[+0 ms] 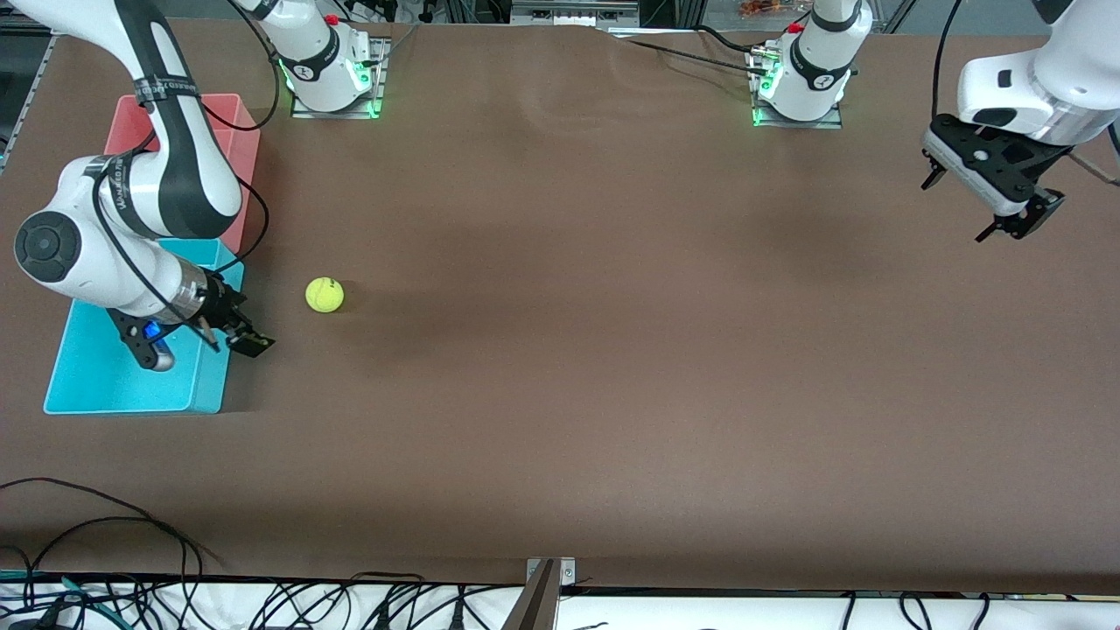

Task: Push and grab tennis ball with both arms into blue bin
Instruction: 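Lower the right gripper beside the ball while the left gripper returns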

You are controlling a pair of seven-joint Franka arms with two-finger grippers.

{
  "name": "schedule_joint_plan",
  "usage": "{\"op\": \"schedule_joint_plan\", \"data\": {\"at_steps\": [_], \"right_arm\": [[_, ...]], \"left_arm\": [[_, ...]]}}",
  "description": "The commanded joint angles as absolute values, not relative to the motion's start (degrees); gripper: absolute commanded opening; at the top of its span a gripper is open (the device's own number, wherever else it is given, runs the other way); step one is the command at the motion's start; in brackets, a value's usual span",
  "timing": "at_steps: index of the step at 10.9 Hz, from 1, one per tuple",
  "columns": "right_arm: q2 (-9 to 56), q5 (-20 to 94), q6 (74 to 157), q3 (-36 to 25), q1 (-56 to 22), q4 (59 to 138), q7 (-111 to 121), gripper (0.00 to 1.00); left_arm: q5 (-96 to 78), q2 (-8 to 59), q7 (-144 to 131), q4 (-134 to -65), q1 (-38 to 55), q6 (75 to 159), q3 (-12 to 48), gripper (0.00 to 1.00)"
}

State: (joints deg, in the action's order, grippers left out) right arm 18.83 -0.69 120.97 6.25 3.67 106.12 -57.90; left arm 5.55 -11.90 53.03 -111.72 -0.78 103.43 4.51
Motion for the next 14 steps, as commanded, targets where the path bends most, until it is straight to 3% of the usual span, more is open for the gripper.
{"op": "schedule_joint_plan", "data": {"at_steps": [1,7,10,14], "right_arm": [[23.10,-8.25,120.94,5.19,3.95,103.72,-81.32,1.00],[26.45,-9.41,121.37,4.48,4.22,103.27,-106.76,0.98],[26.63,-9.93,116.47,4.75,2.99,104.15,-105.12,0.97],[24.62,-9.67,118.99,4.83,3.08,109.49,-104.59,0.98]], "left_arm": [[5.54,-12.22,45.82,-107.85,-1.41,96.27,4.49,1.00],[3.25,-11.87,22.02,-99.24,-1.06,83.35,5.62,1.00],[0.79,-10.21,9.09,-95.21,-0.97,77.72,5.89,1.00],[-0.88,-7.91,4.75,-90.71,-1.05,75.06,6.06,1.00]]}}
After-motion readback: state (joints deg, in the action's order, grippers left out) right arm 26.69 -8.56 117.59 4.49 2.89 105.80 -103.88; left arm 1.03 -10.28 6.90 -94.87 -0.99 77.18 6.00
